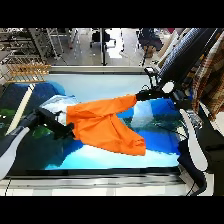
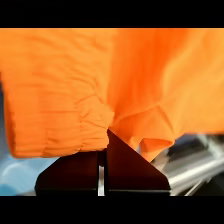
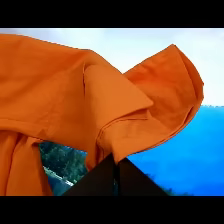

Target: Fold the clothes and pants, and hang the long-sleeved shirts on hangers.

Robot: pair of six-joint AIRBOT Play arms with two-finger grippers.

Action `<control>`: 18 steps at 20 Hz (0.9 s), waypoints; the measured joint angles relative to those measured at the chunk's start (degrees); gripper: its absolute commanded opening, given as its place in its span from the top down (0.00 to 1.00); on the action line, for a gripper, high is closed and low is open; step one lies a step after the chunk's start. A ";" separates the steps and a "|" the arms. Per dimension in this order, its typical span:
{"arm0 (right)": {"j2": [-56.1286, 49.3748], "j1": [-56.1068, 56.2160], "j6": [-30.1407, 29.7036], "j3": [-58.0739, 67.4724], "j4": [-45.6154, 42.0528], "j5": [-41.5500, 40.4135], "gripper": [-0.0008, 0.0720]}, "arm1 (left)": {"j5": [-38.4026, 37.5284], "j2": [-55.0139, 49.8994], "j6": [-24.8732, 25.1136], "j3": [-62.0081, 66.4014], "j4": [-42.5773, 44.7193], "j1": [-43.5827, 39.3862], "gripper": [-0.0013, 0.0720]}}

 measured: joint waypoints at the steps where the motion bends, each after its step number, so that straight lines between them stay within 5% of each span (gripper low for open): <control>1: 0.00 0.00 0.00 0.00 -0.13 0.39 0.97 | 0.59 1.60 0.22 -1.46 0.39 -2.08 0.97; 2: 0.00 0.00 -0.02 0.00 -0.52 0.76 0.97 | 1.51 3.41 0.46 -2.82 0.66 -4.13 0.93; 3: 0.00 0.00 -0.02 0.00 -0.72 1.01 0.97 | 2.54 5.07 0.66 -3.76 0.87 -5.75 0.79; 5: 0.00 0.00 -0.02 -0.02 -1.38 1.68 0.97 | 4.68 8.55 0.94 -5.01 1.09 -7.89 0.18; 6: 0.00 0.00 -0.02 0.00 -1.55 2.05 0.97 | 5.03 10.49 1.01 -5.38 1.66 -8.11 0.03; 12: 0.00 0.00 -0.02 0.00 -2.67 3.28 0.97 | -3.63 19.67 0.50 -6.12 1.84 -1.77 0.02; 18: 0.00 0.00 -0.02 0.00 -2.56 3.28 0.97 | -15.04 15.39 4.17 -6.21 0.26 0.59 0.03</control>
